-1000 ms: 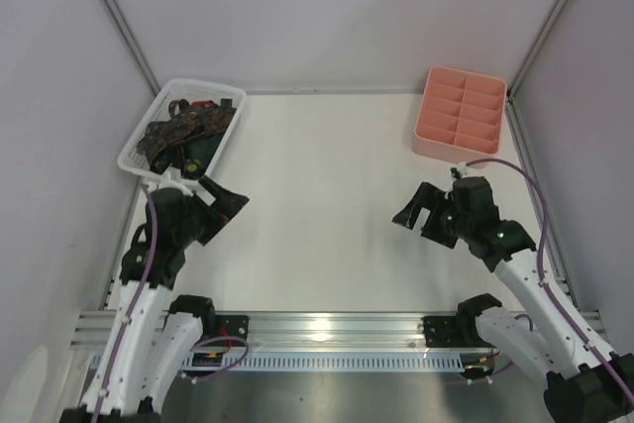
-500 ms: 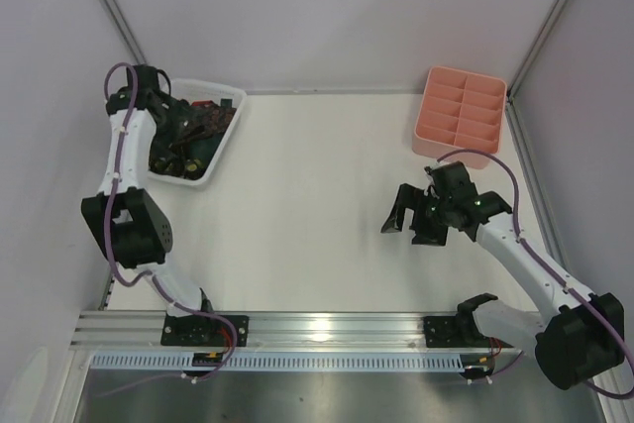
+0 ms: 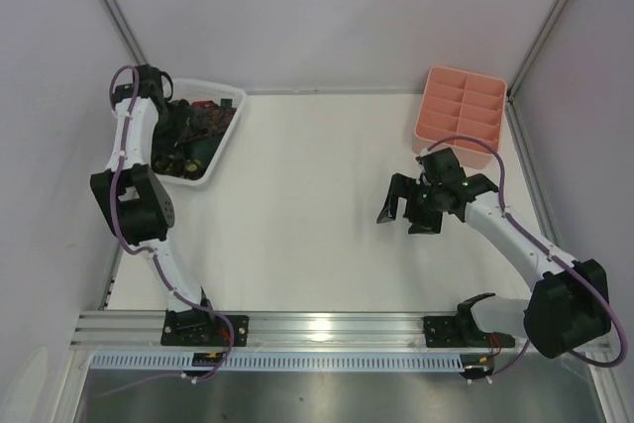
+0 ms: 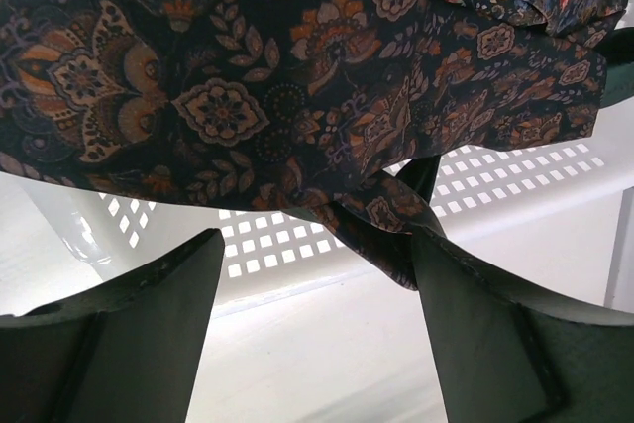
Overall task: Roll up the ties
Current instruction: Grab a tie with the left arm, then move the tie to the center of the board, then flatten the tie
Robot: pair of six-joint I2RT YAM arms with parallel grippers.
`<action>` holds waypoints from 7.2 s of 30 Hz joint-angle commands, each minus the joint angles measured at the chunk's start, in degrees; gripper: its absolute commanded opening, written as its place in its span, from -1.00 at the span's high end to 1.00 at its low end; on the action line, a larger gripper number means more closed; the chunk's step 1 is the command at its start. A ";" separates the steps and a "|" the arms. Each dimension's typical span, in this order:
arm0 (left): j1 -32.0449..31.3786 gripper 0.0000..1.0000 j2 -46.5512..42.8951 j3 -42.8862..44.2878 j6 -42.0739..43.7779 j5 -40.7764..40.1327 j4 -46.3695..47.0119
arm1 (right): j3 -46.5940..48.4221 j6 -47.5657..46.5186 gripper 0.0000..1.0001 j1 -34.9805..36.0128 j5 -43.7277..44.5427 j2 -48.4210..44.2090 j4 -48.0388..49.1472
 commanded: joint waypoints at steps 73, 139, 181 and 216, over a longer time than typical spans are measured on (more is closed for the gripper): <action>-10.22 0.99 -53.87 -34.64 -16.69 37.21 32.67 | 16.46 -7.34 -0.98 4.85 -3.29 4.94 2.03; -74.13 -0.40 -25.24 -39.38 34.29 -21.95 1.08 | -0.33 4.08 -1.00 7.13 -9.79 -7.55 0.18; -37.48 0.99 -39.19 -43.91 -11.21 47.14 52.82 | 7.40 1.98 -0.99 -1.04 -17.17 -5.44 -1.22; -32.64 0.99 -73.04 -75.68 1.42 18.31 25.69 | 10.92 -20.68 -0.77 17.33 6.65 24.97 15.46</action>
